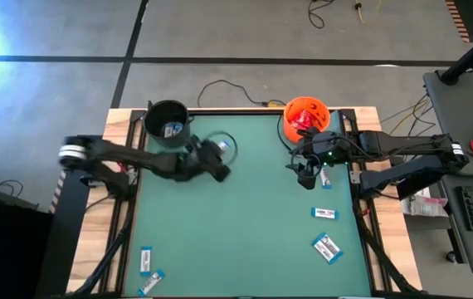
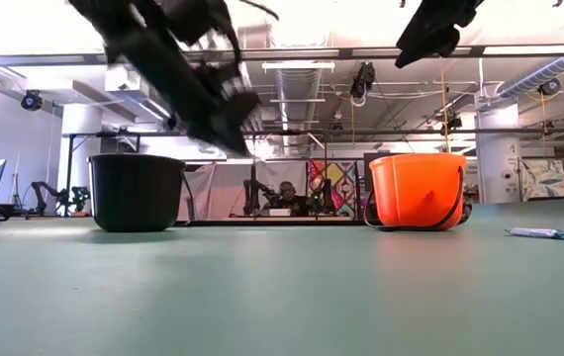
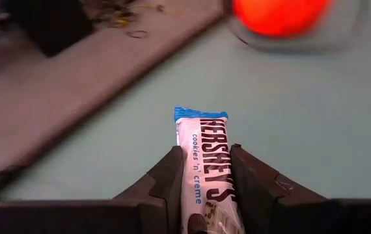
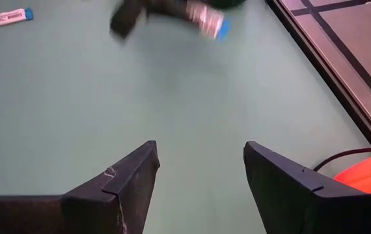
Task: Sort candy by brand, put in halloween buckets
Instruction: Put the white candy into the black bucket
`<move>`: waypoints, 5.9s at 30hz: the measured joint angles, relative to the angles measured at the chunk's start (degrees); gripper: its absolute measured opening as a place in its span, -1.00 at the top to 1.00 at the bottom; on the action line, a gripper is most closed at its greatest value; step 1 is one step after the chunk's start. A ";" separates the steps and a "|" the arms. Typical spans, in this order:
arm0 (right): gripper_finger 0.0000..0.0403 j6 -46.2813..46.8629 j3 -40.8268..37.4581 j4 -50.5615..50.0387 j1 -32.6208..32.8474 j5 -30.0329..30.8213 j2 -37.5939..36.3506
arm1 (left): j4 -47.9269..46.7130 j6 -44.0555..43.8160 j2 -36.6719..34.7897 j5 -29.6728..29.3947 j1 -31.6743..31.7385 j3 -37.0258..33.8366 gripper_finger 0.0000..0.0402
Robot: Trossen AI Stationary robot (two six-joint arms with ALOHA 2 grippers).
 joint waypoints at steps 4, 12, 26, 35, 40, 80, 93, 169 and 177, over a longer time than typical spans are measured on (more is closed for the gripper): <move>-0.09 -0.47 0.00 -0.01 0.00 0.14 0.00 | -18.13 -1.23 -11.80 -2.74 7.07 2.99 0.57; -0.09 -0.26 -0.01 0.11 0.02 0.09 0.00 | -40.46 -7.12 -19.39 10.13 30.40 5.37 0.57; -0.09 22.19 -11.04 -8.92 -0.28 -2.78 0.09 | -37.82 -2.51 -11.77 16.39 42.41 2.72 0.12; -0.09 40.38 -20.66 -14.75 -0.83 -4.91 0.97 | -37.74 -0.14 -18.85 19.17 40.09 6.49 -0.40; -0.09 45.87 -24.75 -13.72 -4.17 -4.66 3.70 | -34.90 0.20 -25.41 25.21 33.80 9.30 -0.46; -0.09 53.46 -29.31 28.69 3.33 -4.57 14.92 | -28.77 -21.37 -14.98 10.88 -29.93 9.38 -0.41; -0.09 40.72 -24.53 39.08 19.02 -4.58 7.84 | -11.17 4.82 -1.64 30.58 -19.48 9.38 -0.53; -0.09 38.56 -11.37 5.13 17.86 7.24 -14.51 | 43.26 10.14 23.28 28.75 -7.11 -5.58 0.56; -0.09 34.61 -11.37 7.69 17.86 9.85 -12.74 | 12.88 17.82 -4.47 20.97 -3.25 -3.29 0.55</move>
